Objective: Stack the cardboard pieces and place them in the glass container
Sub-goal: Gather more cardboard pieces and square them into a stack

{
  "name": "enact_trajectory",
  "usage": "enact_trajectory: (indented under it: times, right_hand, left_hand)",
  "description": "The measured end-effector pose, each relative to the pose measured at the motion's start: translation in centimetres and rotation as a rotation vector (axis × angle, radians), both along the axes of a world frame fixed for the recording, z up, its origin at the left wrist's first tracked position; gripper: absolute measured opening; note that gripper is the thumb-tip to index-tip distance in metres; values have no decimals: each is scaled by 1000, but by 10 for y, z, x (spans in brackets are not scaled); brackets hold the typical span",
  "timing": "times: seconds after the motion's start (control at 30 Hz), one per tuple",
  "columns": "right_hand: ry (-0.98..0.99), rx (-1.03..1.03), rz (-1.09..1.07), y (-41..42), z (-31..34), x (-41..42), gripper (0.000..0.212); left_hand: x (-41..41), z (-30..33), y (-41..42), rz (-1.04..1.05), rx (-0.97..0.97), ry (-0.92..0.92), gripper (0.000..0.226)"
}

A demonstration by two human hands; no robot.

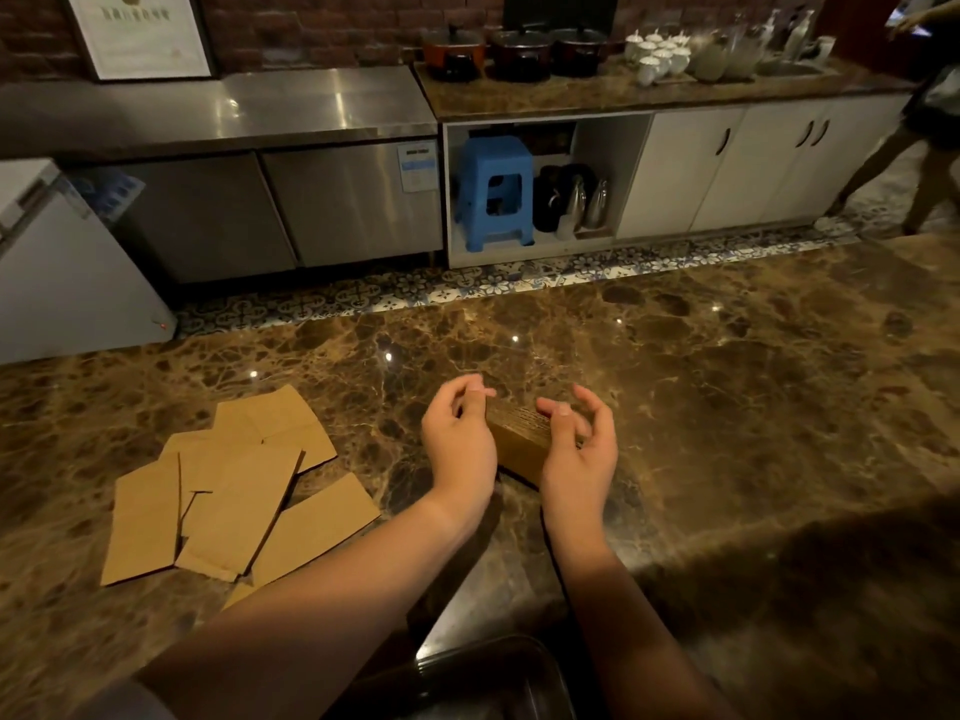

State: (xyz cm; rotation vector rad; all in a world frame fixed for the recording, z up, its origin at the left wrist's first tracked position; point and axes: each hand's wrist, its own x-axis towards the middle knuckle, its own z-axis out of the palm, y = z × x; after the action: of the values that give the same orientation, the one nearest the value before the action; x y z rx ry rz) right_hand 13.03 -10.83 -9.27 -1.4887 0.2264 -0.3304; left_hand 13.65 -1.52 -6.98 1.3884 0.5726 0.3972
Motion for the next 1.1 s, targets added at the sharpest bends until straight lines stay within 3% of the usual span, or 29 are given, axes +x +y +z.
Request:
enact_trajectory:
  times: [0.17,0.33,0.5,0.6,0.7,0.73,0.83,0.93,1.0,1.1]
  right_hand:
    - [83,13,26,3,-4,1,21]
    - [60,6,4,4,-3,4,21]
    - [89,-220,3,5,-6,-3,22]
    - [119,-246,103,-1,-4,-5,9]
    - [106,-475,396,-22,-3,-7,65]
    - [99,-587,468,-28,0,-6,71]
    - [82,-763,492,-35,12,-3,53]
    - [118,-547,429,-33,34,-7,44]
    - [104,-291,403,-31,55,-14,41]
    - [82,33,454,-23,91,-37,35]
  left_hand:
    - [-3,-9,3,-45,-24,75,26]
    - [-1,-4,5,-49,-40,-14,28]
    - [0,-17,9,-110,-24,38,31]
    - [2,-20,14,-150,-10,43,32]
    - [0,-22,20,-185,48,31,32]
    - [-3,-21,21,-200,63,27,32]
    - [-7,-9,25,-296,107,46,29]
    - [-20,15,41,-391,79,20,17]
    - [-37,36,59,-444,-13,-79,47]
    - [-71,67,73,-509,49,-196,80]
